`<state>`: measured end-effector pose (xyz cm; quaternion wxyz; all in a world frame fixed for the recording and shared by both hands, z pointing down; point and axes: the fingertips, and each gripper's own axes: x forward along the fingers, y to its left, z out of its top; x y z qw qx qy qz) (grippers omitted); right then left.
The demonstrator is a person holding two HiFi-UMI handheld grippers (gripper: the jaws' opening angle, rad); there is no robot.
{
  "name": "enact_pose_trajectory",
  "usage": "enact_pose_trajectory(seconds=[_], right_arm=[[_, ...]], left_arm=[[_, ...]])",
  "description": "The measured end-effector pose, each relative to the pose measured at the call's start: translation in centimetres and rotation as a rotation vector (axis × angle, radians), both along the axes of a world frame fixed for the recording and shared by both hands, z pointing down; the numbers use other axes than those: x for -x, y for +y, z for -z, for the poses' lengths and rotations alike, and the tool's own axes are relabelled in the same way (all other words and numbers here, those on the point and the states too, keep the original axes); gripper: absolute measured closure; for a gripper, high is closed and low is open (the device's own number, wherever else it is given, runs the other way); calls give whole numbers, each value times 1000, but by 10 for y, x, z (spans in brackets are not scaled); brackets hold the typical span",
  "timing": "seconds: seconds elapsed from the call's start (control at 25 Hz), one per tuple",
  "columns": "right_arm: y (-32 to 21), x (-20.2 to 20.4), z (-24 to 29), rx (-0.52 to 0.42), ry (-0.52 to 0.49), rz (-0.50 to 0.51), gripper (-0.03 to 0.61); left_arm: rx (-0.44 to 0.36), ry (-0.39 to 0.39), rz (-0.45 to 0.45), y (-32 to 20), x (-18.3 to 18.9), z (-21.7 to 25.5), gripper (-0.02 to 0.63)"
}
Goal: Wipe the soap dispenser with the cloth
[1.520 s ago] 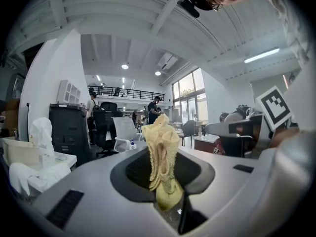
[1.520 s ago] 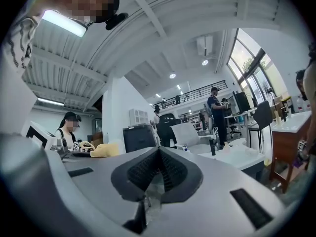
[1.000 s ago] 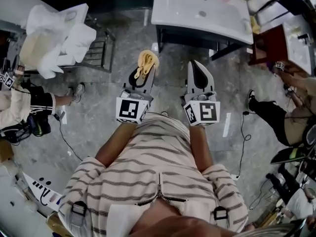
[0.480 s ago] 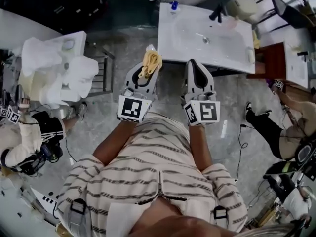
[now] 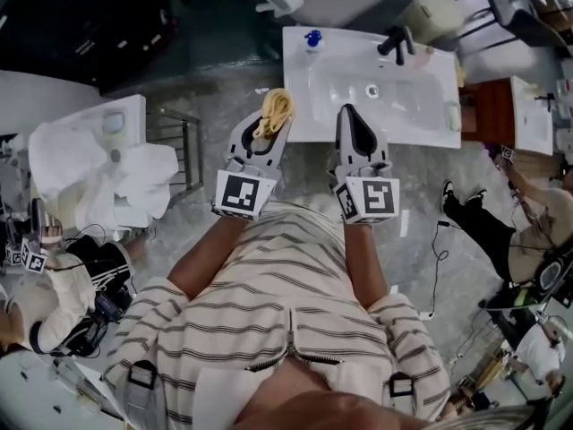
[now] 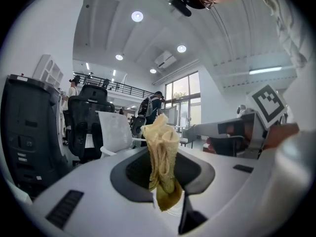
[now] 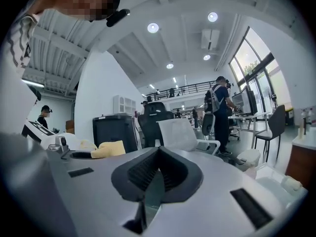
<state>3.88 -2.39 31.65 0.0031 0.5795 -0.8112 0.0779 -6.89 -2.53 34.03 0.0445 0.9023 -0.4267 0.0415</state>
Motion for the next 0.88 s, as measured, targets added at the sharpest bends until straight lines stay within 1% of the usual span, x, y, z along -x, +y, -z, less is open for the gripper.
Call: enact_pose_trajectory(seconds=[0.2, 0.32, 0.4, 0.56, 0.72, 0.88], right_arm=[[-31, -5, -17, 48, 11, 17, 581], [-57, -10, -31, 71, 5, 44, 581], [-72, -17, -42, 96, 0, 64, 581], [-99, -20, -64, 134, -5, 95, 581], [-119, -15, -84, 149, -9, 122, 581], [-135, -20, -103, 164, -12, 139, 581]], left_arm=[[26, -8, 11, -30, -6, -10, 515], [26, -25, 28, -53, -10, -18, 515], [41, -34, 45, -65, -18, -24, 515], [59, -45, 74, -81, -25, -39, 515], [75, -41, 111, -93, -27, -55, 515], [105, -56, 125, -100, -36, -72, 515]])
